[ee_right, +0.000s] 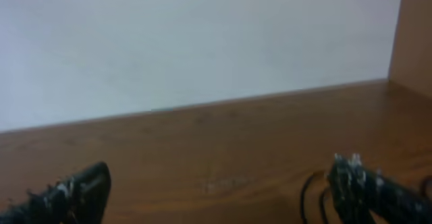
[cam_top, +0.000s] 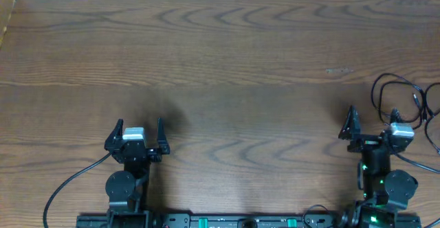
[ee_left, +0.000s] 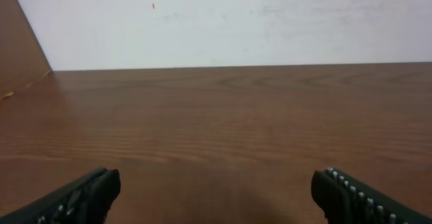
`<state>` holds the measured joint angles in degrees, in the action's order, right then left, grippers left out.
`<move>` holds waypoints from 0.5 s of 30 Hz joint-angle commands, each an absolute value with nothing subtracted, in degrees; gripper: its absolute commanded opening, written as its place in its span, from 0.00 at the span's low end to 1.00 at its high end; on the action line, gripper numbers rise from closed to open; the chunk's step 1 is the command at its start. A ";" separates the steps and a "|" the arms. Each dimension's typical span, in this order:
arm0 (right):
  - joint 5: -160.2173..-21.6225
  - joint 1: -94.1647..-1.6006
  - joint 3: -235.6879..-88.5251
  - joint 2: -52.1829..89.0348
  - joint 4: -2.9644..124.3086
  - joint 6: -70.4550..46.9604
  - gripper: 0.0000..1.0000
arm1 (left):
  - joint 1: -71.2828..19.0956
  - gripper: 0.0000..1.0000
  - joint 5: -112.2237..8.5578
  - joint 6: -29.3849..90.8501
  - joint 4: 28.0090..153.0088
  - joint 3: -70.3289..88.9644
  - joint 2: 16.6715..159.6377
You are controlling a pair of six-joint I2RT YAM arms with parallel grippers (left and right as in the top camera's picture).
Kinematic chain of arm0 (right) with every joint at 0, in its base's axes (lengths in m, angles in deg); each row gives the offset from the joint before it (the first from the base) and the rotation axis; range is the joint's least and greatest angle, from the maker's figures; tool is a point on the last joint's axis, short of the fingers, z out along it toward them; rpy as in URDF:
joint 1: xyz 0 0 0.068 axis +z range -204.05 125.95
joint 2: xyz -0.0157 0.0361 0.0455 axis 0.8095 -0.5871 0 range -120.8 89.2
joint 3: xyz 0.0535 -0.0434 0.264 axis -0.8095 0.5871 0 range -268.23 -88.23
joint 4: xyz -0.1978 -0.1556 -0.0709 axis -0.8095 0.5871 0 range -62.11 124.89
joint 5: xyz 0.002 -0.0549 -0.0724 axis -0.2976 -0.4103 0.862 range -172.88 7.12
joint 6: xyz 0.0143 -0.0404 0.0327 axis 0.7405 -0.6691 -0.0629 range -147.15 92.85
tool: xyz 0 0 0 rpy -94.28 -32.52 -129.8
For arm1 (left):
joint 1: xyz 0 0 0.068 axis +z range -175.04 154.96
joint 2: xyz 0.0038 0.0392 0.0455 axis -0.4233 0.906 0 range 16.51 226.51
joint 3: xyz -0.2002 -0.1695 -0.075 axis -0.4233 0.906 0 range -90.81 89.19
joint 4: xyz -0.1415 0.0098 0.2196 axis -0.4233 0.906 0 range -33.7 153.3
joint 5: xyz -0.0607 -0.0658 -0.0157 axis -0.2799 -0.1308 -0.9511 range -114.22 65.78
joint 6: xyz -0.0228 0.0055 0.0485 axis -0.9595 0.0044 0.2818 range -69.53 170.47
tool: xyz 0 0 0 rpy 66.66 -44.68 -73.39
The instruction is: Untangle cables
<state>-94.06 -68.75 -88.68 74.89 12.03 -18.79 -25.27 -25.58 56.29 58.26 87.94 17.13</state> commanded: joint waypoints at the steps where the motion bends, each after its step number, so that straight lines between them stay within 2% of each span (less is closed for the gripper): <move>1: -88.09 -64.94 -88.55 79.20 16.86 -21.41 0.99 | -25.38 0.96 -24.60 55.79 60.51 88.94 16.74; 8: -81.93 -58.58 -88.55 85.95 24.82 -26.06 0.99 | -25.38 0.96 -24.60 55.79 60.51 88.94 16.74; 15: -82.56 -57.82 -88.55 88.90 32.36 -28.62 0.99 | -25.38 0.96 -24.60 55.79 60.51 88.94 16.74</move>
